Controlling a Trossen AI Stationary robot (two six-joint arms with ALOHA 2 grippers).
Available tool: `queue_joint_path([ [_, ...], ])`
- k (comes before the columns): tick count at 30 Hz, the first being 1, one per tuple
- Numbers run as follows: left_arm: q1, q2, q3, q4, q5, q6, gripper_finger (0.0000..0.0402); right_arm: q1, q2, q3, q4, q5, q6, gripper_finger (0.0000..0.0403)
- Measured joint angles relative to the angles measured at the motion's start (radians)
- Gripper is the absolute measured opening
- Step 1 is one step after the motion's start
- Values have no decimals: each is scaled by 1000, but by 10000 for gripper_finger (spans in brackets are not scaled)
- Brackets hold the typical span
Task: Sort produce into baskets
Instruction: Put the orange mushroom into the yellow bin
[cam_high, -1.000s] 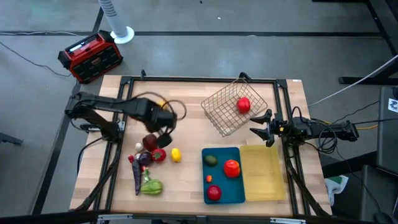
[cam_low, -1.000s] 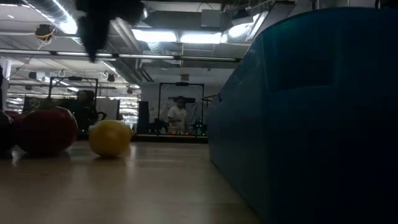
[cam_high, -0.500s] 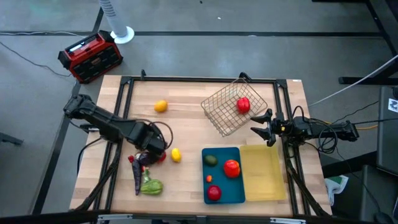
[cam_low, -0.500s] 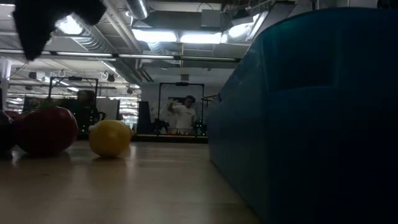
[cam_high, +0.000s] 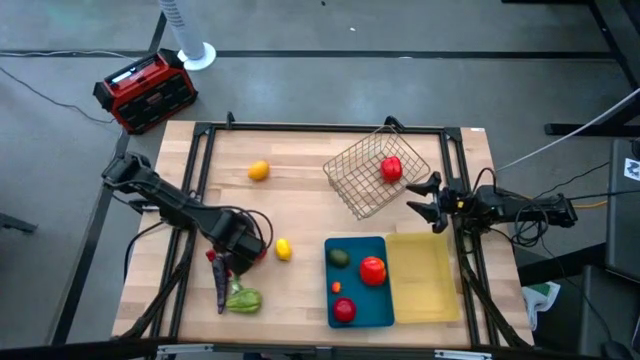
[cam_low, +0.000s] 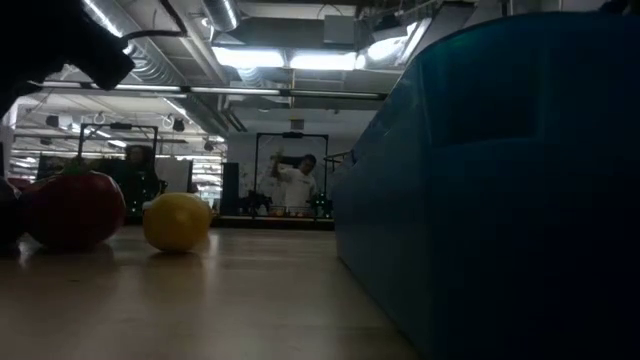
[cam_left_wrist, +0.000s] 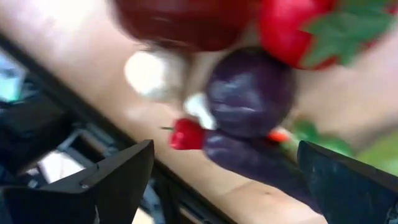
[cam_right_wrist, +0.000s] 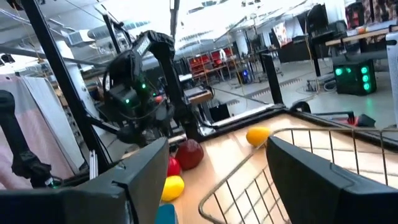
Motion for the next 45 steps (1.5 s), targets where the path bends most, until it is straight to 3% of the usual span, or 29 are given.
queue_joint_path([
  [6, -65, 0, 0, 115, 9, -54, 388, 0, 0, 11, -5, 0, -10, 269],
  [17, -206, 31, 0, 286, -22, -305, 388, 0, 0, 13, -6, 0, -10, 269],
  [30, -235, 192, -2, 341, -37, -304, 388, 0, 0, 15, -6, 4, -11, 269],
  [39, -235, 203, -2, 335, -73, -314, 388, 0, 0, 15, -6, 5, -11, 269],
  [45, -235, 203, -2, 304, -80, -315, 362, 0, 0, 15, -6, 9, -12, 269],
])
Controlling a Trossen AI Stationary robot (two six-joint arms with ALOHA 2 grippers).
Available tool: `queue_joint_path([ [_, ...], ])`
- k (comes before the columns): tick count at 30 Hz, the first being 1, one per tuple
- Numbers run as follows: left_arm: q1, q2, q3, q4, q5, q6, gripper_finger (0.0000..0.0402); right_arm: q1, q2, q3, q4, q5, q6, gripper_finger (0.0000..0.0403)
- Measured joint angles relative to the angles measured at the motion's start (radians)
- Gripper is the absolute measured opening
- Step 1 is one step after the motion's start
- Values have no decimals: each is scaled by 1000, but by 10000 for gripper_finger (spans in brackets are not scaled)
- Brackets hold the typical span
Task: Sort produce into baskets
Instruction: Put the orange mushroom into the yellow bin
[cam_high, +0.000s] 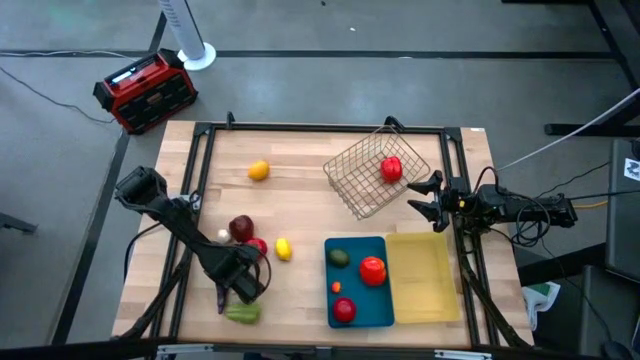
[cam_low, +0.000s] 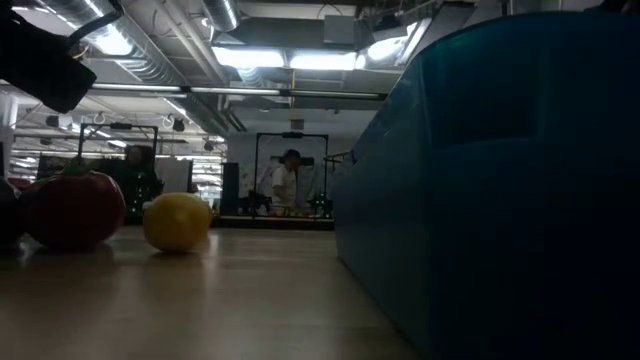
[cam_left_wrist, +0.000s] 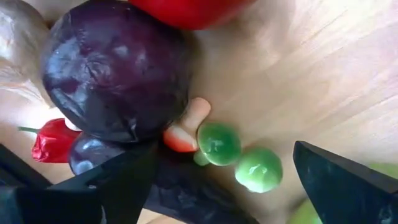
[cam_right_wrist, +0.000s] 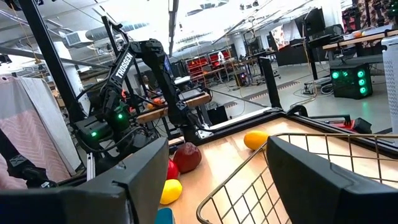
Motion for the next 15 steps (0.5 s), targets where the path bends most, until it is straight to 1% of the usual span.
queue_joint_path([
  [6, -1, 1, 0, -10, 0, 11, 335, 0, 0, 0, 0, 0, 0, 269],
  [15, -4, 28, -15, 3, 2, 38, 315, 0, 0, 1, -3, -1, -11, 269],
])
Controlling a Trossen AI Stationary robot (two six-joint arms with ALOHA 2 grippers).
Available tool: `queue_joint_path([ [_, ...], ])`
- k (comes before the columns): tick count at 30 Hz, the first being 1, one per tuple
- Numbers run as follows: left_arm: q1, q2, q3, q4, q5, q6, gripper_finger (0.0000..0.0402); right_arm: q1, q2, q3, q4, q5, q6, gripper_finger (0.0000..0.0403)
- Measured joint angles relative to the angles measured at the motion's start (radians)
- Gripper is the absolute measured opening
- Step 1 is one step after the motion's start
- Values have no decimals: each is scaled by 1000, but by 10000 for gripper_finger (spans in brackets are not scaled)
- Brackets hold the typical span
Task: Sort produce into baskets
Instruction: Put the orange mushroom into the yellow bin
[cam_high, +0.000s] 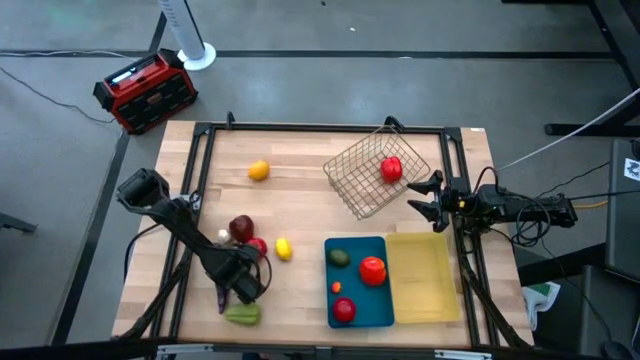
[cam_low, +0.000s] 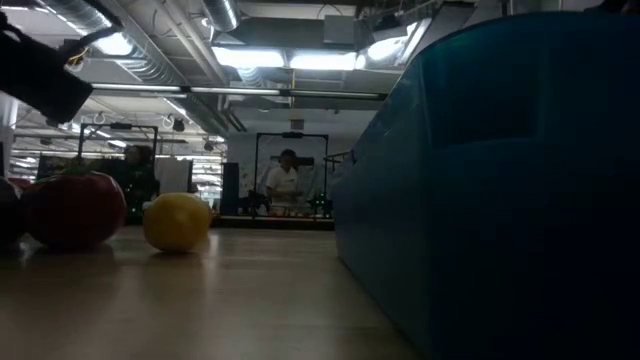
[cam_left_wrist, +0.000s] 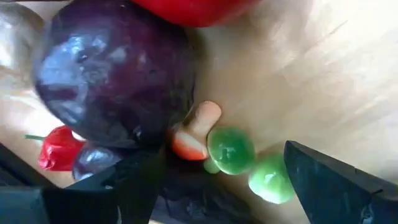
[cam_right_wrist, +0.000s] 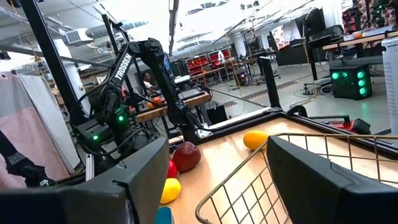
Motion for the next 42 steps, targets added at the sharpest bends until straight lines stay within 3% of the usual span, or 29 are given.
queue_joint_path([
  [9, 0, 0, -73, 76, 8, -13, 288, 0, 0, 0, -11, 2, -4, 269],
  [24, 16, -1, -75, 101, 15, 27, 189, 0, 0, 0, -11, 3, -4, 269],
  [42, 99, -70, -77, 155, 22, 79, 119, 0, 0, 0, -18, 3, -4, 269],
])
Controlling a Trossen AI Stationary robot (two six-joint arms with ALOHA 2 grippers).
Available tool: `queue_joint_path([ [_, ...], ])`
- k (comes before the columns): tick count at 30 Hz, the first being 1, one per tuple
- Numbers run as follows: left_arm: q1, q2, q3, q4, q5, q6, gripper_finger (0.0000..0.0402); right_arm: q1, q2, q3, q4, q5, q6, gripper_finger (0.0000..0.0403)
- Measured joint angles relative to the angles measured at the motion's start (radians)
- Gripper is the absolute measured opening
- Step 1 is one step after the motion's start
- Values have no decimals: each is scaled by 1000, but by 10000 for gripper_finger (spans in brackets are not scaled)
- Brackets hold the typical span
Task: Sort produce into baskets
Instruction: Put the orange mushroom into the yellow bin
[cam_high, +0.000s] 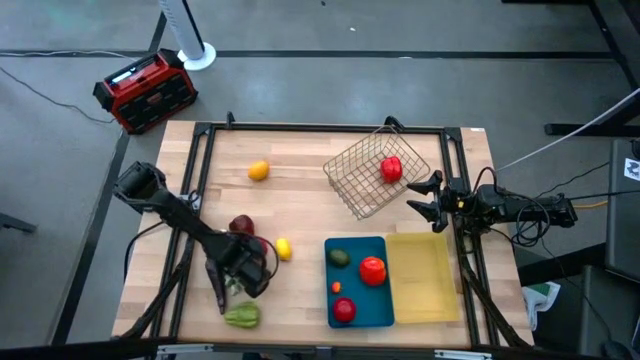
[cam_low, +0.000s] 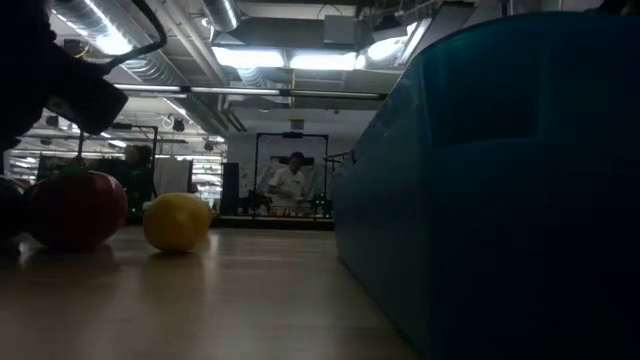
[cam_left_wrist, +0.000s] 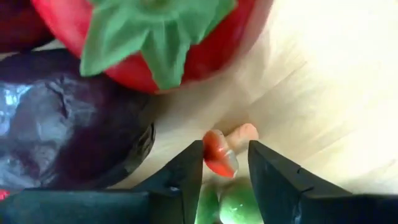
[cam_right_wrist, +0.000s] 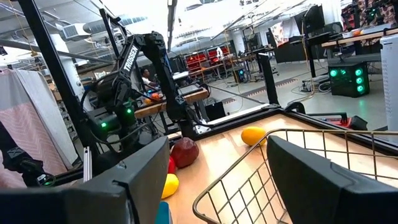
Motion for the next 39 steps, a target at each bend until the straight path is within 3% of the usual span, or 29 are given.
queue_joint_path([
  [6, 22, 0, 0, 91, 4, 44, 85, 0, 0, 0, 0, 0, 0, 269],
  [14, 24, 0, 0, 92, 72, 124, 62, 0, 0, 0, -1, 0, 0, 269],
  [20, 24, 0, 0, 93, 141, 137, 84, 0, 0, 0, 0, 0, 0, 269],
  [31, 24, 0, -15, 98, 138, 167, 153, 0, 0, 0, -1, 0, 0, 269],
  [35, 24, 0, -35, 104, 138, 160, 154, 0, 0, 0, -1, 0, 0, 269],
  [39, 24, 0, -39, 111, 137, 171, 130, 0, 0, 0, -1, 0, 0, 269],
])
